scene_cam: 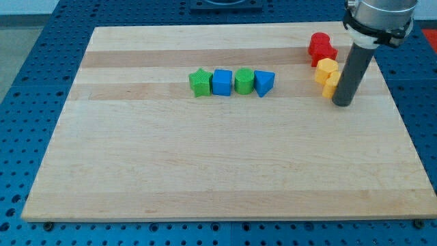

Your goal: Slide the yellow heart slightly left

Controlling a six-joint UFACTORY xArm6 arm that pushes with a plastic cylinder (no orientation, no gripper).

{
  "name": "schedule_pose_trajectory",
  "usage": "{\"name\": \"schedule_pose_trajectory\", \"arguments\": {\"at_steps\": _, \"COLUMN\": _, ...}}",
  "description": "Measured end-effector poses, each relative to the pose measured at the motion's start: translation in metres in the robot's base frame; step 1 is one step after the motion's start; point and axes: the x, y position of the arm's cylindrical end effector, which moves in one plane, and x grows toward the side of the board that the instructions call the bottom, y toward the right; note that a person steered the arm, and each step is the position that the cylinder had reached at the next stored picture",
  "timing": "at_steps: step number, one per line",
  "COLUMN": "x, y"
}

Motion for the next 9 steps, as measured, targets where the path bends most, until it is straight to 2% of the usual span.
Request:
{"name": "schedule_pose_trajectory", "arguments": {"at_steps": 1, "x": 0.004, "y": 0.007}}
{"name": "schedule_pose_trajectory", "arguments": {"at_steps": 2, "x": 0.007, "y": 0.047}}
{"name": "schedule_pose_trajectory", "arguments": {"at_steps": 4, "x": -0.04, "y": 0.041}}
{"name": "schedule_pose_trajectory", "arguments": {"at_steps": 5, "x": -0.032, "y": 0.039}}
{"name": "schedule_pose_trajectory", "arguments": {"at_steps": 6, "x": -0.004, "y": 0.025}}
{"name": "schedule_pose_trajectory", "arguments": {"at_steps": 7, "x": -0.001, "y": 0.01}}
{"name": "schedule_pose_trajectory", "arguments": {"at_steps": 9, "x": -0.028, "y": 0.041}}
